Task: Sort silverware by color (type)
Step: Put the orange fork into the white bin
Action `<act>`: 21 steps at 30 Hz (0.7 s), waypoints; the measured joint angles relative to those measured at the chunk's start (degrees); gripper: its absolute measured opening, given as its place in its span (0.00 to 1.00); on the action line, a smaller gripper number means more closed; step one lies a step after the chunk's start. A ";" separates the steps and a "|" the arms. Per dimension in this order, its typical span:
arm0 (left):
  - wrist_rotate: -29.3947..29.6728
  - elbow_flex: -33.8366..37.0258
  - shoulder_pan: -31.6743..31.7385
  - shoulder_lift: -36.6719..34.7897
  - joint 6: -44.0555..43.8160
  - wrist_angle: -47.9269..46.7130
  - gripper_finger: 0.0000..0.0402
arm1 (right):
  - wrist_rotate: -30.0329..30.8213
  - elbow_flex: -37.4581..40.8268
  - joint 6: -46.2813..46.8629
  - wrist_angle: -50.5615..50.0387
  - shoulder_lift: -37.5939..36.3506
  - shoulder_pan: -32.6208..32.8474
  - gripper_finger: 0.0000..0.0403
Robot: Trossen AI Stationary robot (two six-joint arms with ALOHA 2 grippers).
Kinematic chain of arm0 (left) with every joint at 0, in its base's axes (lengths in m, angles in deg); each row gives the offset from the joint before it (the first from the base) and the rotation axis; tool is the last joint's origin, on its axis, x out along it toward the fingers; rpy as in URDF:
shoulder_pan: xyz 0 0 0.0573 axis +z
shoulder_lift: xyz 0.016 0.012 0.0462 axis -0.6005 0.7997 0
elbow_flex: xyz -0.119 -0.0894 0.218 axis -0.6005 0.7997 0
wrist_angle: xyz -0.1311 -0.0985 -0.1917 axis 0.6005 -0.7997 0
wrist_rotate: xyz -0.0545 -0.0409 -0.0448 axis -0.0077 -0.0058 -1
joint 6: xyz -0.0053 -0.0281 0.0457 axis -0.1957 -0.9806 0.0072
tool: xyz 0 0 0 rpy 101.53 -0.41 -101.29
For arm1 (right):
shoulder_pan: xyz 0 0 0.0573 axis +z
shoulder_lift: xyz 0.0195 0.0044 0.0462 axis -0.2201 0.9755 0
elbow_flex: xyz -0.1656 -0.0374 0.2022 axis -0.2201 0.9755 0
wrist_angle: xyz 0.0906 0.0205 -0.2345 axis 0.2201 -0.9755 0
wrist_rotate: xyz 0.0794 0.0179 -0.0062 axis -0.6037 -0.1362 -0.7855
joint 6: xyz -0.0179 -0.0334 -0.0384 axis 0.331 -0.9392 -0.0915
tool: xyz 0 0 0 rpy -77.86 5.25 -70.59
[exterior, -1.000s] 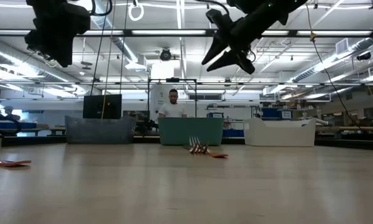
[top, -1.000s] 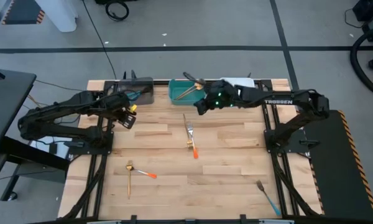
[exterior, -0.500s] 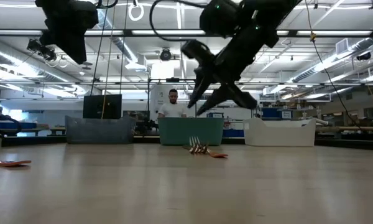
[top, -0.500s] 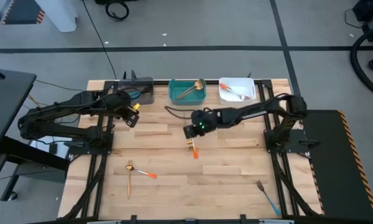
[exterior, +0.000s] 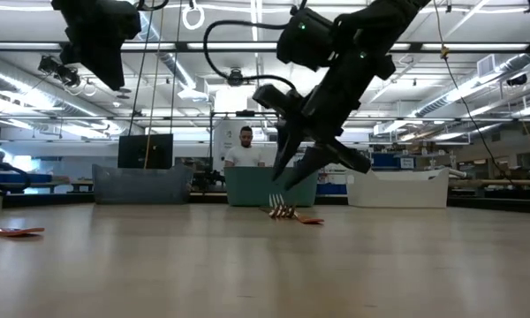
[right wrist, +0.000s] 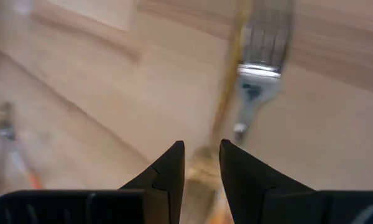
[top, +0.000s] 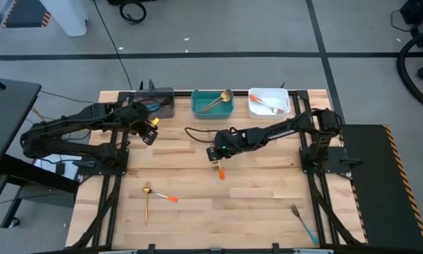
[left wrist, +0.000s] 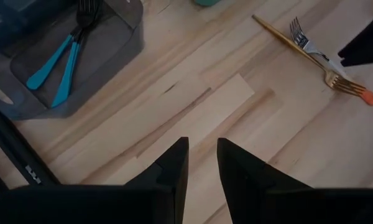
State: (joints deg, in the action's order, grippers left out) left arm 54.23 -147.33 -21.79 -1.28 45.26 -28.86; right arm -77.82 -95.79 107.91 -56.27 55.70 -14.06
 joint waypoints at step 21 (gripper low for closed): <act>-0.02 0.00 0.03 0.02 2.13 1.78 0.23 | 0.51 0.01 -2.59 -1.47 4.13 -0.64 0.27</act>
State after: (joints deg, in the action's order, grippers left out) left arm 54.21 -147.33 -21.76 -1.27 47.40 -27.08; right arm -77.32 -95.78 105.33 -57.74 59.84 -14.70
